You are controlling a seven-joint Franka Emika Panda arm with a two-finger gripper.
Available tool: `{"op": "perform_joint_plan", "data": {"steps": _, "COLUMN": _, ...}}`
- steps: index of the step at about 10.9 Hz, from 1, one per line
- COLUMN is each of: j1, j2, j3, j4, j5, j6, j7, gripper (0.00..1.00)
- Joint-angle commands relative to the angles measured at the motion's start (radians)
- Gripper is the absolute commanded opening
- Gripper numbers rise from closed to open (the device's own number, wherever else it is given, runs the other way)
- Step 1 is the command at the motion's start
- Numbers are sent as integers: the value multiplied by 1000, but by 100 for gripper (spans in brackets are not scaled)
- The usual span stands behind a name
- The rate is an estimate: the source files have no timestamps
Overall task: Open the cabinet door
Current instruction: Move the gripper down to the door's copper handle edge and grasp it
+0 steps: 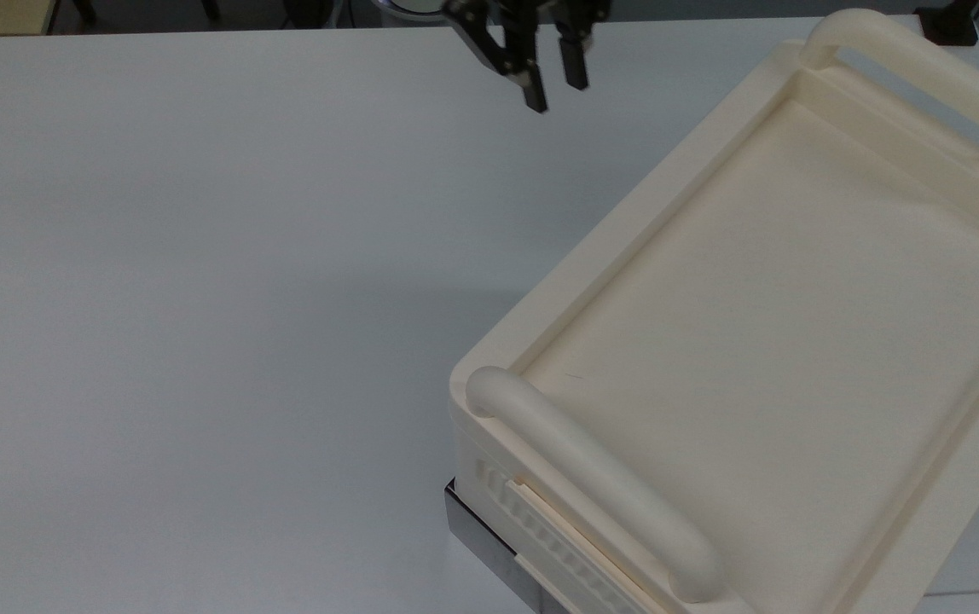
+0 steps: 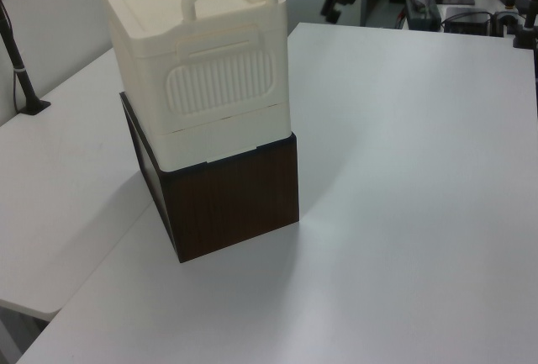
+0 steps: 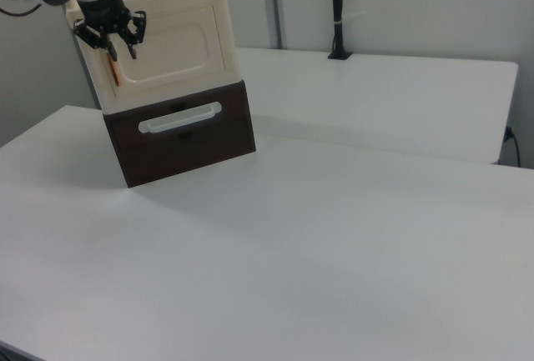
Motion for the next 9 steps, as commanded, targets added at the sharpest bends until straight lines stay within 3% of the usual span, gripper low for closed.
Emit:
{"op": "perform_joint_plan", "data": {"steps": 1, "j1": 10, "j2": 65, "j3": 65, "j4": 28, "j5": 19, "j6": 123, "j7": -26, "gripper": 38}}
{"op": "perform_joint_plan", "data": {"steps": 8, "j1": 37, "j2": 152, "j3": 130, "j4": 80, "j5": 16, "j6": 239, "j7": -15, "gripper": 38}}
{"op": "perform_joint_plan", "data": {"steps": 9, "j1": 39, "j2": 162, "j3": 133, "j4": 80, "j5": 16, "j6": 261, "j7": -15, "gripper": 28}}
